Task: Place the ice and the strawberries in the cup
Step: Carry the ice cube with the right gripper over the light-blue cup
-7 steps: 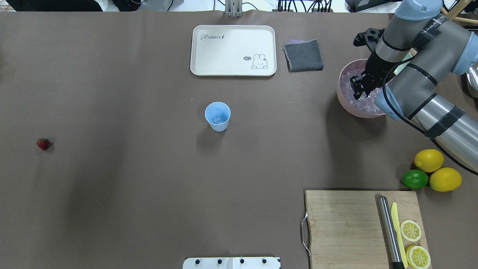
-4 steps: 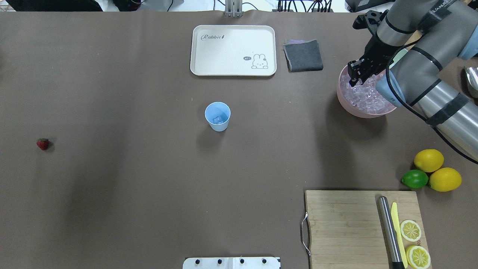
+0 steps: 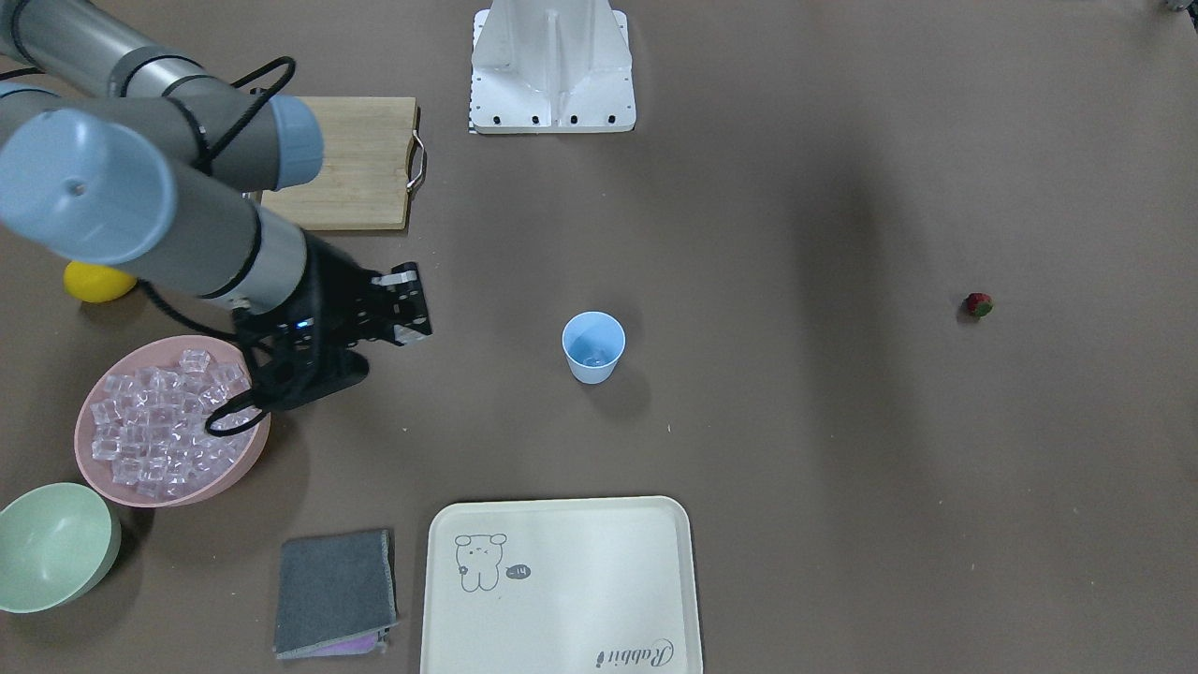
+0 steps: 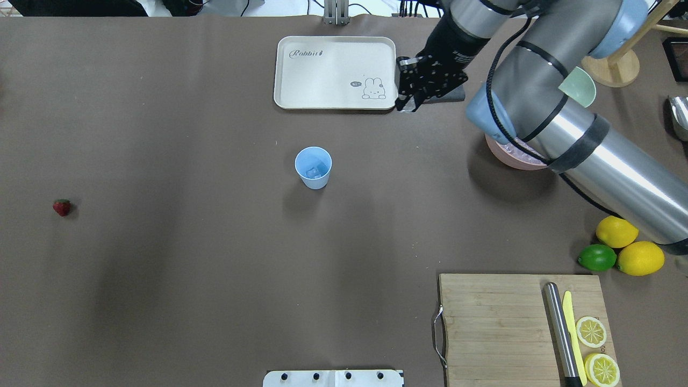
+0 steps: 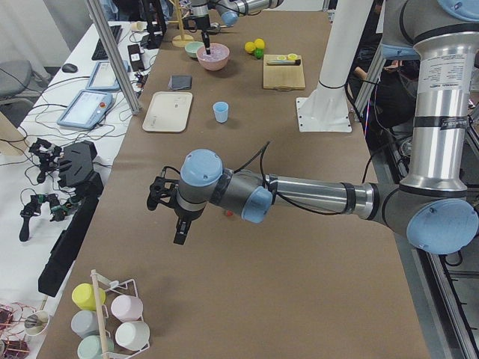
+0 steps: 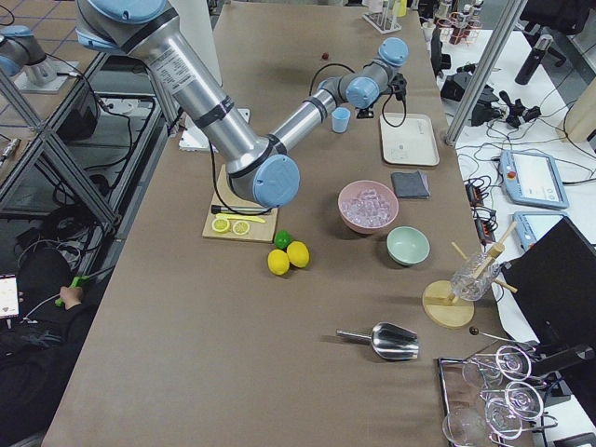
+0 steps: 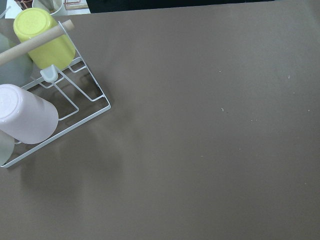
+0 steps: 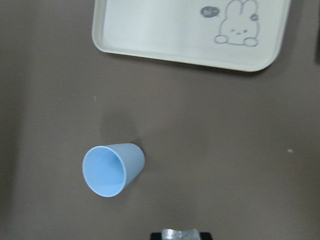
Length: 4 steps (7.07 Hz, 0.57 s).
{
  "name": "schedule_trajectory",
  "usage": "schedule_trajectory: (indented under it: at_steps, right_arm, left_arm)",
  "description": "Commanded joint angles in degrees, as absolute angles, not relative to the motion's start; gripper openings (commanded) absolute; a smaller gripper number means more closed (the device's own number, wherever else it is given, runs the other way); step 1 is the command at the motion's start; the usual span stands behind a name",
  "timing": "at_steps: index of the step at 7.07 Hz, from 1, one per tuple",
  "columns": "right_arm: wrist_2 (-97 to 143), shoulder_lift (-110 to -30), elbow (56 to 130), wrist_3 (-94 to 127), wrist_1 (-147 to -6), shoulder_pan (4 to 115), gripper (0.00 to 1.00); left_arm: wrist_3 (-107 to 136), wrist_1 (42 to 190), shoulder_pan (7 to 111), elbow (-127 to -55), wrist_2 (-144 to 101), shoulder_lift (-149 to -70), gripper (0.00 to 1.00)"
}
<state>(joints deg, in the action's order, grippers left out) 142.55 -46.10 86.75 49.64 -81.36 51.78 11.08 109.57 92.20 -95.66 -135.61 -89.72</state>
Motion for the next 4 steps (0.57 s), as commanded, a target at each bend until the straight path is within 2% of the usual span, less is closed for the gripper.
schedule_trajectory:
  at_steps: [1,4]
  right_arm:
    - [131.4,-41.0,82.2,62.1,-73.8,42.8,0.0]
    - [122.9,-37.5,74.8,66.3,-67.9,37.7,0.0]
  left_arm:
    - [11.1,109.6,92.2,-95.5,-135.5,-89.8,0.98]
    - [11.1,109.5,92.1,-95.3,-135.5,-89.9,0.98]
